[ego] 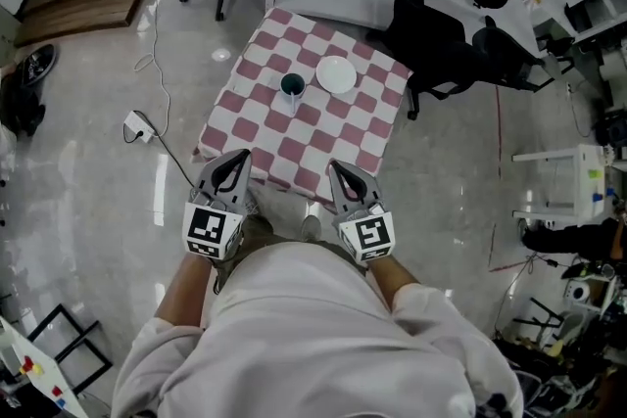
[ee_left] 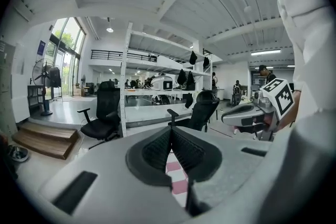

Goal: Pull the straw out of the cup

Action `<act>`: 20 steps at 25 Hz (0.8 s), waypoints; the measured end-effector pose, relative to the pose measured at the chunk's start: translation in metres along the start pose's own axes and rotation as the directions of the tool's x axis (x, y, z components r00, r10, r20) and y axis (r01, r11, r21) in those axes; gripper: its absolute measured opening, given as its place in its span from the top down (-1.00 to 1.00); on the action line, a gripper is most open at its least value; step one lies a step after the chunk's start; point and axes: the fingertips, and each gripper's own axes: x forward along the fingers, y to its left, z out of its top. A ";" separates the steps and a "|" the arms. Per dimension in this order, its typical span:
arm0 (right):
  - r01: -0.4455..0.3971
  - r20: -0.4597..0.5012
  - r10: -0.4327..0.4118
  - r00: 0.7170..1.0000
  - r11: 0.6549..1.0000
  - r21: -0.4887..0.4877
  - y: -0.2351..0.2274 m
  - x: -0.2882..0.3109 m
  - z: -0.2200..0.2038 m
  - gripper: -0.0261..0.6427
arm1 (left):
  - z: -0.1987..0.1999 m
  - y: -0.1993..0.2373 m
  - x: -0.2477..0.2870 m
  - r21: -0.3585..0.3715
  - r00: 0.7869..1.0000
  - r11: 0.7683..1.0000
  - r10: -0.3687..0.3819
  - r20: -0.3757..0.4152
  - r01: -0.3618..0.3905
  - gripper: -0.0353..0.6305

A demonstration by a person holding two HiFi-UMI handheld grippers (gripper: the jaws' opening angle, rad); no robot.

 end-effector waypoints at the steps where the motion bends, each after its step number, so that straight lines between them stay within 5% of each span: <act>1: 0.012 0.002 -0.012 1.000 1.000 0.002 0.002 0.006 0.003 0.91 | 0.001 0.007 0.002 0.001 1.000 1.000 -0.012 0.000 0.012 0.88; 10: 0.093 -0.003 -0.093 0.996 0.996 0.003 0.007 0.046 0.019 0.91 | 0.008 0.049 0.014 0.019 0.995 0.995 -0.096 0.003 0.095 0.88; 20: 0.001 -0.009 -0.002 1.000 0.999 -0.032 -0.015 0.073 0.013 0.91 | 0.015 0.057 0.029 0.012 1.000 1.000 0.002 0.008 -0.002 0.88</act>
